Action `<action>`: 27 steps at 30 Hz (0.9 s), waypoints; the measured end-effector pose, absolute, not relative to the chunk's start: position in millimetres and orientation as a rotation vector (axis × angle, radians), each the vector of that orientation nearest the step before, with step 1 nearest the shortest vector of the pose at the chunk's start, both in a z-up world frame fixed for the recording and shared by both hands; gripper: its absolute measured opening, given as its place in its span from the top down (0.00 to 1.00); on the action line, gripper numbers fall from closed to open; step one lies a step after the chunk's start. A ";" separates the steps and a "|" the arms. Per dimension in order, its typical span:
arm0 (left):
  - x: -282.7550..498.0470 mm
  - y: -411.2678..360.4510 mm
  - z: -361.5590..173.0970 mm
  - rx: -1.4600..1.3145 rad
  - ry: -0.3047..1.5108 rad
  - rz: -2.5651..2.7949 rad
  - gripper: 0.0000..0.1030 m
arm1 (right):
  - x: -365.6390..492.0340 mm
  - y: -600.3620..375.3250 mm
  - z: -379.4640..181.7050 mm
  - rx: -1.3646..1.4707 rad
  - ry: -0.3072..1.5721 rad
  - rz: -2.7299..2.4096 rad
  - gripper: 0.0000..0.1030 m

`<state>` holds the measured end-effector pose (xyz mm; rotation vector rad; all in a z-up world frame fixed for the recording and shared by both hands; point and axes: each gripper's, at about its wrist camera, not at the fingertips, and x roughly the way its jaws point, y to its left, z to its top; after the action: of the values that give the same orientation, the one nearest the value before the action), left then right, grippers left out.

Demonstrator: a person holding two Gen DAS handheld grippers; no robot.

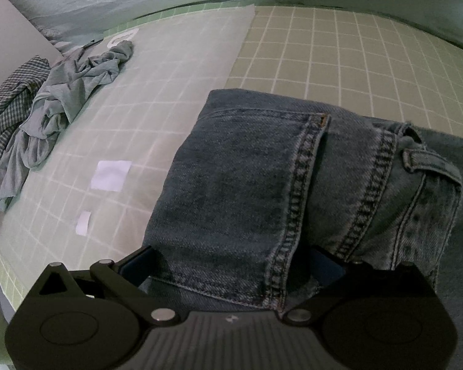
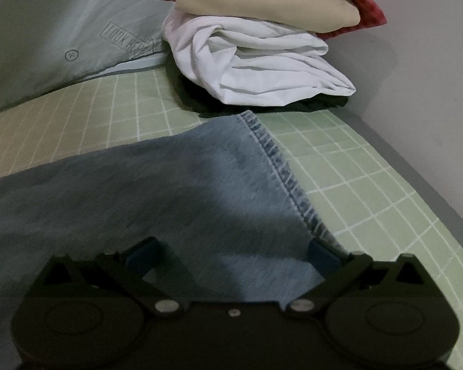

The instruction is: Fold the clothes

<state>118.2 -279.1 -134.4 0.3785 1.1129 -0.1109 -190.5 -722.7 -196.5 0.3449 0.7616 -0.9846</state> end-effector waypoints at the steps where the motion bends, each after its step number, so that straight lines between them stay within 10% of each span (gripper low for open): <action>1: 118.1 -279.2 -134.6 0.379 1.113 -0.111 0.00 | -190.9 -725.1 -196.8 0.345 0.760 -0.982 0.00; 20: 115.5 -281.2 -136.6 0.386 1.098 -0.099 0.00 | -194.6 -739.4 -195.5 0.439 0.726 -0.925 0.01; 22: 114.8 -281.3 -136.8 0.386 1.095 -0.098 0.00 | -193.7 -736.2 -193.3 0.444 0.730 -0.911 0.10; 26: 113.4 -280.7 -137.1 0.385 1.085 -0.100 0.00 | -192.0 -729.9 -189.0 0.455 0.738 -0.881 0.84; 27: 113.0 -280.7 -137.1 0.384 1.082 -0.101 0.00 | -191.5 -728.3 -187.9 0.457 0.739 -0.874 0.84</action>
<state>113.0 -280.7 -137.1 0.3836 1.0817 -0.1013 -191.5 -728.3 -187.9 0.4574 0.7395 -0.8736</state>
